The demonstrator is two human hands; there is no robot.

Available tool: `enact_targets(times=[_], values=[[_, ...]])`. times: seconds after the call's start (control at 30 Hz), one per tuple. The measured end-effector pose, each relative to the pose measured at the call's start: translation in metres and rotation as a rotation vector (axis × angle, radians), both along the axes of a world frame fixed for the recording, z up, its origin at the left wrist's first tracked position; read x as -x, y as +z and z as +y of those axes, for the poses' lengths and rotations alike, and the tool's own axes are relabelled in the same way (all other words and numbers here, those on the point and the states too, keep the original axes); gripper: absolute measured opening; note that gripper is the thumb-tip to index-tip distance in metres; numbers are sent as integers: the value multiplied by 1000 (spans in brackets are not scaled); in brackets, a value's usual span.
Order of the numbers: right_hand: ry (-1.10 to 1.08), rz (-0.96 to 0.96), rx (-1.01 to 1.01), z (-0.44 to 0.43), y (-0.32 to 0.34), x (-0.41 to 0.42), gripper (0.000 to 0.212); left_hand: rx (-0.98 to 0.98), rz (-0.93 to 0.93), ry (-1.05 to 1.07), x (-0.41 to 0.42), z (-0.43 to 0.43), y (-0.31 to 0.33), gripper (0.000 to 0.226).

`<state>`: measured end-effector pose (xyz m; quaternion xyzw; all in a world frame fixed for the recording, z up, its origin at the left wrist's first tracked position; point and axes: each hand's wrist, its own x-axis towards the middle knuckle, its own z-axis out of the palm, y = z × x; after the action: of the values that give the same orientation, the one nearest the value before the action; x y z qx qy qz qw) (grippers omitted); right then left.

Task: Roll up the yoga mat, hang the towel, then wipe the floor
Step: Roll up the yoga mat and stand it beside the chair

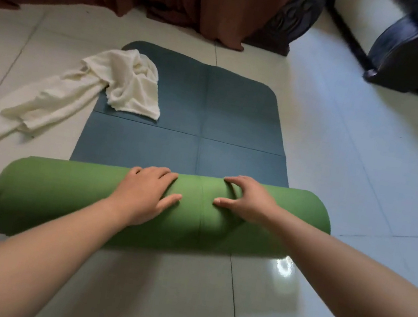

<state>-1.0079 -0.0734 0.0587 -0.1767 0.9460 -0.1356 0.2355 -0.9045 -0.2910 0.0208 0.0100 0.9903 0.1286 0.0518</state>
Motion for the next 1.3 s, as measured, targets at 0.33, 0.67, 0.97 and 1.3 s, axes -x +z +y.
enact_targets(times=[0.33, 0.67, 0.97, 1.3], values=[[65, 13, -158, -10, -8, 19, 73, 91, -85, -104, -14, -12, 7, 95], [94, -100, -46, -52, -4, 77, 57, 125, -219, 64, 10, -33, 24, 83], [424, 131, 94, -68, -16, 89, 67, 49, -347, 264, 80, -45, 42, 59], [288, 19, 56, -89, -19, 142, 69, 14, -429, 240, 105, -33, 54, 82]])
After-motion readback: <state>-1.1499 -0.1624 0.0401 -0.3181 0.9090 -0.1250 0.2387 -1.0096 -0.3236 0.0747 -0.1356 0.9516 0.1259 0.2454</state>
